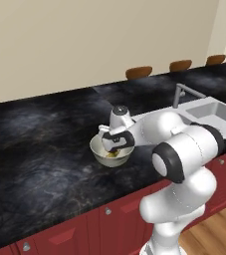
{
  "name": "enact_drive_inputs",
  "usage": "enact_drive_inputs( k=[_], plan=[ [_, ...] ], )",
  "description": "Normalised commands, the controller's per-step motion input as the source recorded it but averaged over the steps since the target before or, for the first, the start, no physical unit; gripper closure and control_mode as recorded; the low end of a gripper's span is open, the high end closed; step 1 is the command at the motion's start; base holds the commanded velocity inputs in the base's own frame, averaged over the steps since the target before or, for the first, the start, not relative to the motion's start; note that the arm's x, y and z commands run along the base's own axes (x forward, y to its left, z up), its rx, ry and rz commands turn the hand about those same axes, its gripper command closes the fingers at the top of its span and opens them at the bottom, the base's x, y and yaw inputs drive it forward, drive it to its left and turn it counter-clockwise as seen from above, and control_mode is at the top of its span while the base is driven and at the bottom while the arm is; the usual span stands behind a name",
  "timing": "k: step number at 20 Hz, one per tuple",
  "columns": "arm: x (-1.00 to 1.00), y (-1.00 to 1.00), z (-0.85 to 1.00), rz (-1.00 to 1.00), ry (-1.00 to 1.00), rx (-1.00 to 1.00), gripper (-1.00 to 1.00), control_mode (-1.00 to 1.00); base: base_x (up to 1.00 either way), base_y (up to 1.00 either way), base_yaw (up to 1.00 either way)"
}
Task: Pick the oranges from the cabinet and place them in one bowl. Pick the banana from the sink and place it in the other bowl.
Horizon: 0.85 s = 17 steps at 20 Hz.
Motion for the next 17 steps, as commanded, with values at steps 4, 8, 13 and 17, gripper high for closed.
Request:
enact_drive_inputs(
  k=[4, 8, 13, 17],
  plan=[
    [0.0, 0.0, 0.47, -0.01, 0.0, 0.08, -1.0, -1.0, 0.0, 0.0, 0.0],
    [-0.06, 0.0, 0.8, 0.0, 0.03, 0.11, -1.0, -1.0, 0.0, 0.0, 0.0],
    [-0.02, -0.08, 0.49, 0.11, 0.06, -0.13, -1.0, -1.0, 0.0, 0.0, 0.0],
    [-0.11, -0.05, 0.43, 0.33, 0.02, -0.15, -1.0, -1.0, 0.0, 0.0, 0.0]
  ],
)
